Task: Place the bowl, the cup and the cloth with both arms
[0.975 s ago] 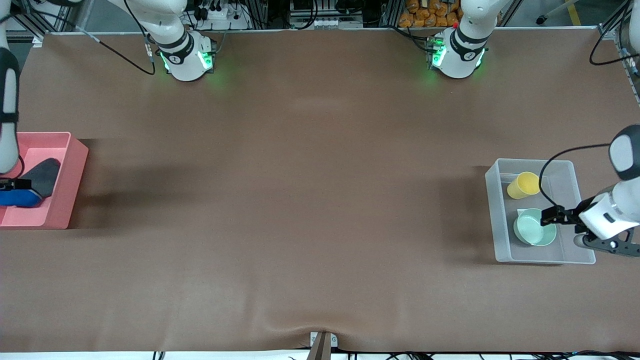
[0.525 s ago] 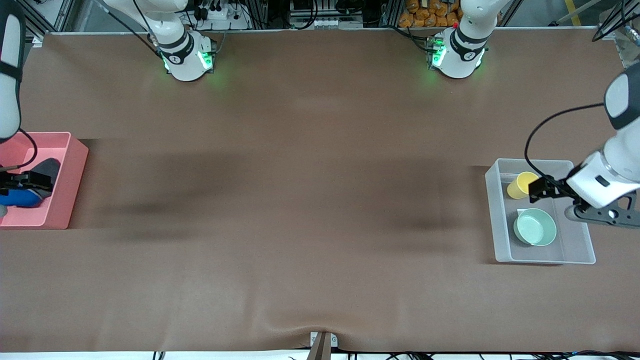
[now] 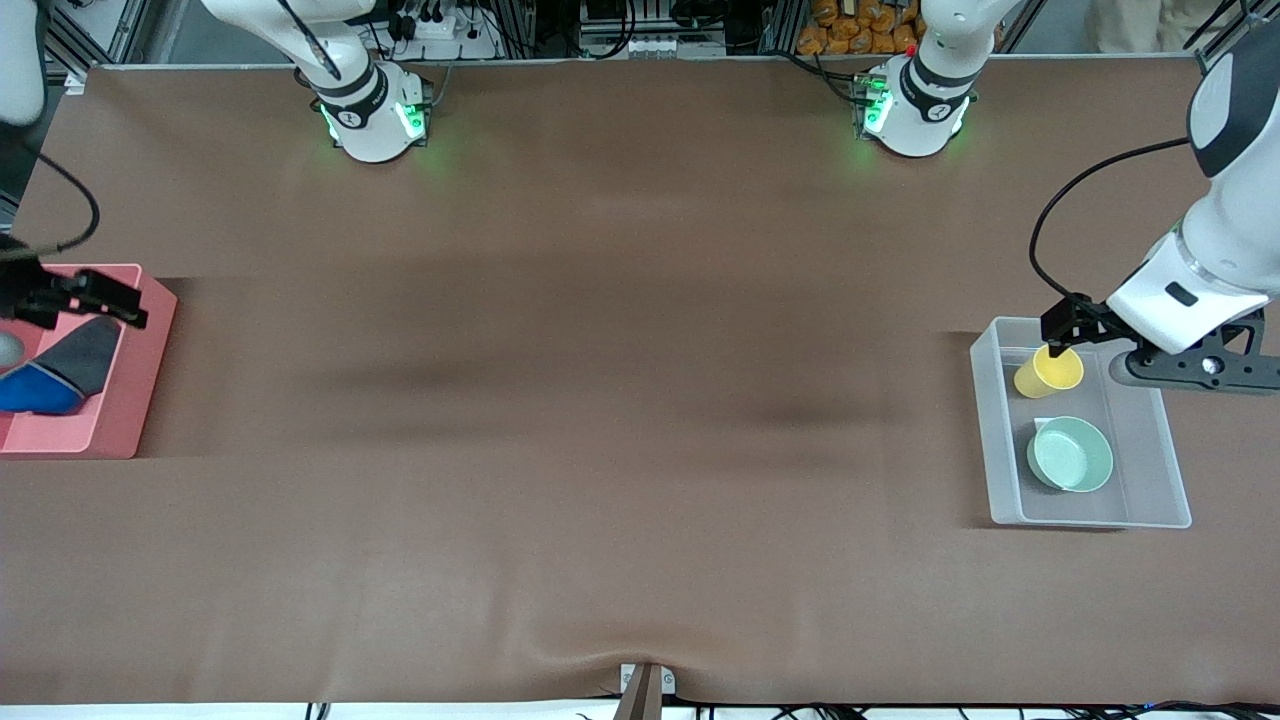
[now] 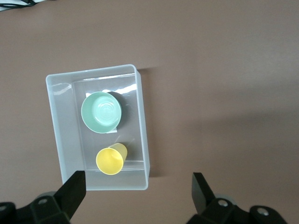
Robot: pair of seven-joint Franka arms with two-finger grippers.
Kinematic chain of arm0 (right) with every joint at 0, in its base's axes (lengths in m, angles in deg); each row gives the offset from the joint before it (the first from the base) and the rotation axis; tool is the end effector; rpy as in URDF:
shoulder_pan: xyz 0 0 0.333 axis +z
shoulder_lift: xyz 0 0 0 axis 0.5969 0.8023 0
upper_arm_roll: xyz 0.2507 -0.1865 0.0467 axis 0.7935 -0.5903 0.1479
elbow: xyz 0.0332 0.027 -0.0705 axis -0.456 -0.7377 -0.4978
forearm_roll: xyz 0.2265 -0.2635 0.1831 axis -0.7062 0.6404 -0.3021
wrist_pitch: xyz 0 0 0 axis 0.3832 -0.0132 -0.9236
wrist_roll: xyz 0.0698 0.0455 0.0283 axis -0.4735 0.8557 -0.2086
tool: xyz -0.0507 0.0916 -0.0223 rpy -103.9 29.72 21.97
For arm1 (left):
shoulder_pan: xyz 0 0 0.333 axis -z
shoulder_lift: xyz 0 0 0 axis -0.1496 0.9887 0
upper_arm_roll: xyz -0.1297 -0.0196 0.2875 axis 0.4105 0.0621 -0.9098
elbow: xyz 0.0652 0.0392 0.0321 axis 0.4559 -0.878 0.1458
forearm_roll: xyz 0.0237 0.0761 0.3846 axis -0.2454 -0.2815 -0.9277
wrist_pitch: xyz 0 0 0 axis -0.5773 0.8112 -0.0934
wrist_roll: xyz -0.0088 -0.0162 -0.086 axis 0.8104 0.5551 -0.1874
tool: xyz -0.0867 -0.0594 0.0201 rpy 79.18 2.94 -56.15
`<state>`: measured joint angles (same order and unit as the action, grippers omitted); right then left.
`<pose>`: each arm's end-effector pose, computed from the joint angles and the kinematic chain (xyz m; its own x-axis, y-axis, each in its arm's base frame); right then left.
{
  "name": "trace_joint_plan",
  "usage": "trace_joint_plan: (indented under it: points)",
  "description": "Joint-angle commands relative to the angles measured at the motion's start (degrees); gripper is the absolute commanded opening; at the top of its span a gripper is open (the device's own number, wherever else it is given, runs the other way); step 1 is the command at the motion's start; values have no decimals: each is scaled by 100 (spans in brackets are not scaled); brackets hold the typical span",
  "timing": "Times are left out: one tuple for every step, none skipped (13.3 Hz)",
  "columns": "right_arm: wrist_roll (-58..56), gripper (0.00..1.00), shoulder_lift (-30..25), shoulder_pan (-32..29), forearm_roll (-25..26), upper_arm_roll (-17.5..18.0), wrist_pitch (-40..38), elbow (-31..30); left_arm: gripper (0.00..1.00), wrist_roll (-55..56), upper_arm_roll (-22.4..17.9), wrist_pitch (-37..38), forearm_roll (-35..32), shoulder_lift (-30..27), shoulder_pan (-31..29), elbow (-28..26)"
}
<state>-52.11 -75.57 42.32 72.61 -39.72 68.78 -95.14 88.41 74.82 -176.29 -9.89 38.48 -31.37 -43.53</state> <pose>0.5809 -0.0331 0.6076 0.9987 -0.0236 -0.0462 -0.0232 -0.9997 0.0108 0.6097 -0.0657 0.5703 0.9881 -0.1480 0.0411 -0.1423 -0.9828 -0.1182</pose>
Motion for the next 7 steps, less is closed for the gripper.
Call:
trace_joint_plan:
  points:
    - [472, 100, -477, 22, -317, -43, -280, -191, 100, 17, 15, 286, 230, -103, -81, 288]
    - [770, 100, -548, 100, -327, -43, -351, -199, 100, 17, 15, 365, 230, -103, -81, 385]
    - [1016, 100, -636, 240, -327, -43, -386, -208, 100, 17, 15, 444, 230, -103, -81, 447]
    - [1123, 100, -663, 259, -327, 0, -500, -191, 100, 17, 15, 506, 239, -103, -90, 526]
    - [1124, 100, -707, 85, -327, 270, -570, -191, 100, 17, 15, 594, 256, -103, -90, 614]
    - [1081, 100, -768, -386, -327, 682, -589, -199, 100, 17, 15, 725, 370, -103, -90, 710]
    - [1054, 100, -803, -843, -274, 1217, -624, -199, 100, 17, 15, 839, 519, -103, -90, 737]
